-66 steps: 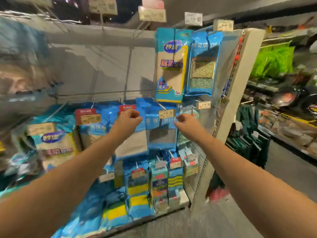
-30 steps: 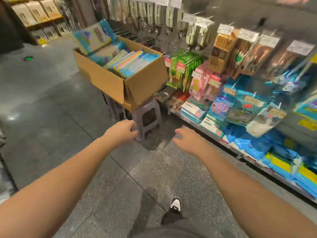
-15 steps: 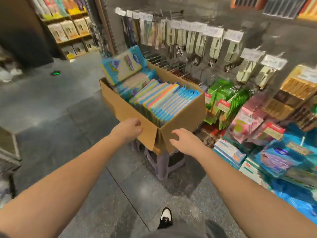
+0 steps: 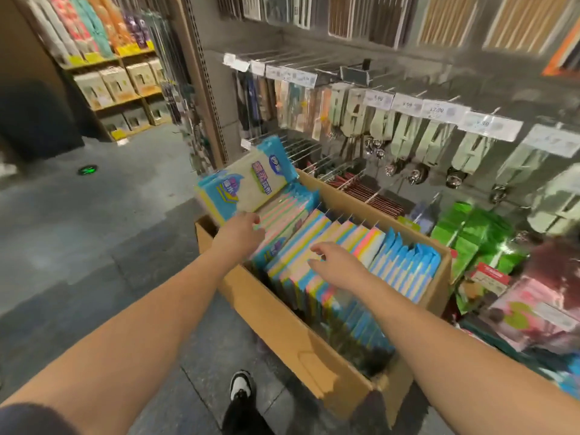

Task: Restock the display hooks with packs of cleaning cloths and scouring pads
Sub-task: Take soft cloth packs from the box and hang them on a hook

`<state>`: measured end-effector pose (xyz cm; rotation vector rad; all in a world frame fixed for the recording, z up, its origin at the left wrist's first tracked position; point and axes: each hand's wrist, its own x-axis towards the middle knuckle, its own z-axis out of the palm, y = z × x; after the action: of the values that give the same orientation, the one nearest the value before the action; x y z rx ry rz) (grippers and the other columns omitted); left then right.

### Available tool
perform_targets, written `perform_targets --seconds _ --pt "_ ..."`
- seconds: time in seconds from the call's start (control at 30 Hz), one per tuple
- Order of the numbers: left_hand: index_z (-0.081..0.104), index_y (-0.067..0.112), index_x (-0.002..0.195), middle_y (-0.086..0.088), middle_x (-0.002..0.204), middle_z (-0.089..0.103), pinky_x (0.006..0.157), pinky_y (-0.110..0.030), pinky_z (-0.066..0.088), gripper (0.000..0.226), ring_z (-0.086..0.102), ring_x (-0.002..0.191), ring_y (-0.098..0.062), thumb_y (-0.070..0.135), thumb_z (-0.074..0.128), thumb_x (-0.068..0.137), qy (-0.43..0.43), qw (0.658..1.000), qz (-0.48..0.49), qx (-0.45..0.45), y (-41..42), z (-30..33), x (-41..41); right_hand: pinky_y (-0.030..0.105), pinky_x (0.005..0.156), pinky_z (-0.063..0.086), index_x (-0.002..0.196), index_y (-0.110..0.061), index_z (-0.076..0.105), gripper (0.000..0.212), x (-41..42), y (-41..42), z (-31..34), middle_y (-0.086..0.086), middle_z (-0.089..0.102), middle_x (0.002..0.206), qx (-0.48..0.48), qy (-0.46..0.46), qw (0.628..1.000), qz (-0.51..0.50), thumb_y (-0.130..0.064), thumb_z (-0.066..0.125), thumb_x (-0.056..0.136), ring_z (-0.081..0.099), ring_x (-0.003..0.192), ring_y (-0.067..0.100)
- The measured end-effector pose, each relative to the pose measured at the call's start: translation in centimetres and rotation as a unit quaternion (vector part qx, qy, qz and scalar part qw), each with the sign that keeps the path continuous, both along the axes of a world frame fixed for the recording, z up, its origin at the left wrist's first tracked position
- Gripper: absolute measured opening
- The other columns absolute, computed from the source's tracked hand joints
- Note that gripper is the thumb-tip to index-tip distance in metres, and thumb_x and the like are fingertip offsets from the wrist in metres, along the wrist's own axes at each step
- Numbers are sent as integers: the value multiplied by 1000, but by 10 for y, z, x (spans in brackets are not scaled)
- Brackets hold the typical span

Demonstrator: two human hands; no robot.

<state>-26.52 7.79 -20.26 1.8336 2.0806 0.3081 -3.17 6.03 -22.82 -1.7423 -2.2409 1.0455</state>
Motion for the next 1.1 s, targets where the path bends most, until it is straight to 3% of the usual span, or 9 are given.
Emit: perform_targets --seconds 0.17,0.33,0.43,0.53,0.6,0.73,0.9,1.03,1.1 --pt "54 6 135 -17 140 48 103 -46 44 50 47 129 -36 36 58 95 31 999 -4 28 139 -7 -79 25 91 38 144 -13 47 47 -89 108 -17 7 49 146 -44 25 997 -62 -34 49 101 51 128 21" --pt "40 10 146 -15 147 41 110 -51 38 88 40 136 -37 67 64 83 66 997 5 -31 255 -17 -144 26 73 44 148 -16 42 51 -160 192 -35 4 50 142 -115 88 973 -178 -37 47 102 56 89 17" --pt "27 14 153 -14 156 31 113 -54 36 117 37 142 -37 81 69 67 24 995 12 -95 307 -33 -166 32 74 48 152 -16 34 54 -191 230 -48 8 50 142 -140 107 959 -224 -37 42 103 63 93 22" --pt "10 10 159 -17 163 26 114 -48 37 130 35 145 -35 75 76 68 -49 983 2 -175 340 -47 -173 29 69 48 154 -18 26 58 -217 258 -61 8 49 142 -163 161 934 -274 -36 46 103 61 95 21" --pt "6 7 160 -16 160 34 110 -41 40 127 41 142 -34 67 78 73 -86 972 -12 -218 349 -55 -171 22 73 42 156 -21 21 63 -231 270 -71 -2 46 143 -166 216 914 -301 -34 51 102 54 104 15" --pt "34 13 147 -10 136 59 93 -41 54 99 61 116 -31 57 82 73 -110 968 -35 -223 345 -69 -166 22 91 35 158 -18 14 75 -249 279 -91 3 38 155 -172 256 892 -330 -35 57 99 46 133 22" --pt "45 14 121 -8 115 65 84 -39 52 53 63 99 -30 37 73 82 -77 981 -51 -172 327 -63 -152 14 81 42 151 -23 31 62 -250 269 -97 0 46 145 -145 315 878 -329 -33 61 98 54 113 10" --pt "50 21 124 -4 109 69 87 -41 54 51 68 96 -28 37 72 80 -135 980 -38 -143 301 -33 -146 25 95 43 154 -23 30 67 -227 246 -86 -4 43 149 -130 359 850 -364 -40 61 96 50 124 11" --pt "51 26 122 -1 108 71 90 -44 55 55 70 94 -26 42 75 75 -204 971 -32 -123 281 -13 -144 24 92 45 152 -22 33 63 -203 229 -68 -6 45 144 -108 364 839 -389 -39 59 98 50 121 10"
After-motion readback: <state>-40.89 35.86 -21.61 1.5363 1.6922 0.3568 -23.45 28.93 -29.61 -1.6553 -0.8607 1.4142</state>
